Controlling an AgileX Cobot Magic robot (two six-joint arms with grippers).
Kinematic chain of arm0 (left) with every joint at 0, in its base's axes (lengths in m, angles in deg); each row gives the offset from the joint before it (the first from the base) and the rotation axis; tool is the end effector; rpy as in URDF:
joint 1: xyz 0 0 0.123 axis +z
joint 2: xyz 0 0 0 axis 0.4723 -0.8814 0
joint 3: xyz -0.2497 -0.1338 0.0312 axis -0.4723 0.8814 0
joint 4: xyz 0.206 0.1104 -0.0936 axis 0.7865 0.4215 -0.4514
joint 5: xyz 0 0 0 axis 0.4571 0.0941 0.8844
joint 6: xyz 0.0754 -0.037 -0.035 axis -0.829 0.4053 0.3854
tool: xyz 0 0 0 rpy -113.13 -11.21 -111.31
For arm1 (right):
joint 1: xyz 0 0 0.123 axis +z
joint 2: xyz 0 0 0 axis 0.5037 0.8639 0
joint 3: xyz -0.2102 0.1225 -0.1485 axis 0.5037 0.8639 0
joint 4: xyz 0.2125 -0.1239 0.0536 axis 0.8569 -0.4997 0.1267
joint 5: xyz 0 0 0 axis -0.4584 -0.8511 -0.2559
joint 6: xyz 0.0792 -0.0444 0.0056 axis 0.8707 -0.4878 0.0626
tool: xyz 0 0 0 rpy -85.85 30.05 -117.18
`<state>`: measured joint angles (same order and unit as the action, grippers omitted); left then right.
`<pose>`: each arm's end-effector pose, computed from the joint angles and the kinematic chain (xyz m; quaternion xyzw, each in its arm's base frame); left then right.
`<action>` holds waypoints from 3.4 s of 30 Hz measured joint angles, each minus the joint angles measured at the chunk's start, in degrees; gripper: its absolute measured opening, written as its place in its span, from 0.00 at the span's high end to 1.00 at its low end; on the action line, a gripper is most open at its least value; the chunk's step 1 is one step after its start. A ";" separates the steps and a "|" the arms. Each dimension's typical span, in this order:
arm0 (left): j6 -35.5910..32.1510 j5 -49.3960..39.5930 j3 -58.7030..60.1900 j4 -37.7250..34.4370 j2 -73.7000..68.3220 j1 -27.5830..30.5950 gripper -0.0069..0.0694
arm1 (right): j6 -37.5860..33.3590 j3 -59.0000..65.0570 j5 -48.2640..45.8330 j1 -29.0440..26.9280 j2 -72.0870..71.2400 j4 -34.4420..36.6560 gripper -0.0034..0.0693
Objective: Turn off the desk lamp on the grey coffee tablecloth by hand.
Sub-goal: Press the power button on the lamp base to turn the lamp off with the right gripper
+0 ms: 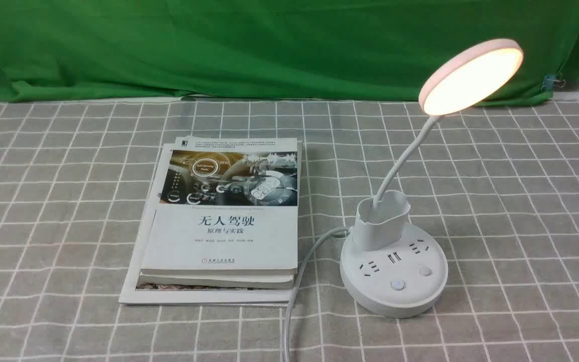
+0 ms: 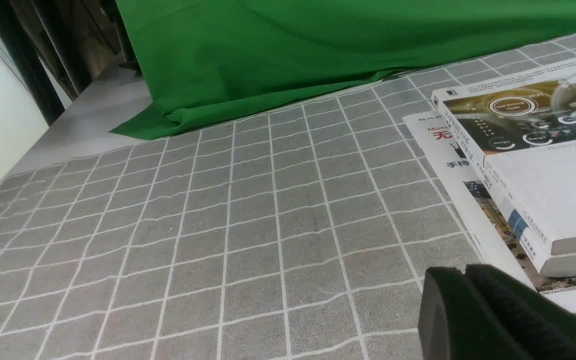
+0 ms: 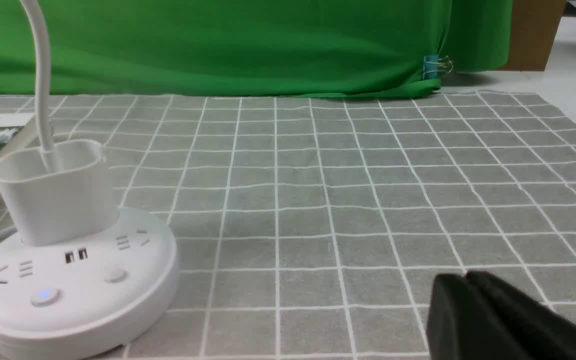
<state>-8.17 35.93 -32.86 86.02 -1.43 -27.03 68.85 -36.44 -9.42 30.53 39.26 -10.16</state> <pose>0.0557 0.0024 0.1897 0.0942 0.7518 0.1036 0.6443 0.0558 0.0019 0.1895 -0.0162 0.7587 0.0019 0.6512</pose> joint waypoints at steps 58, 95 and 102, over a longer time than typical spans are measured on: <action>0.04 0.00 0.00 0.00 0.00 0.00 0.88 | 10.76 -14.78 11.87 0.00 19.16 0.30 0.88; 0.04 0.00 0.00 0.00 -0.04 0.00 0.88 | 7.32 -39.91 -8.90 18.23 77.09 0.24 0.87; 0.04 0.00 0.00 0.00 -0.04 0.00 0.88 | 6.37 -47.95 -14.07 18.83 83.04 0.49 0.87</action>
<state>-8.13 35.93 -32.86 86.02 -1.47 -27.03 75.22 -84.39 -23.49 49.36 122.30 -9.67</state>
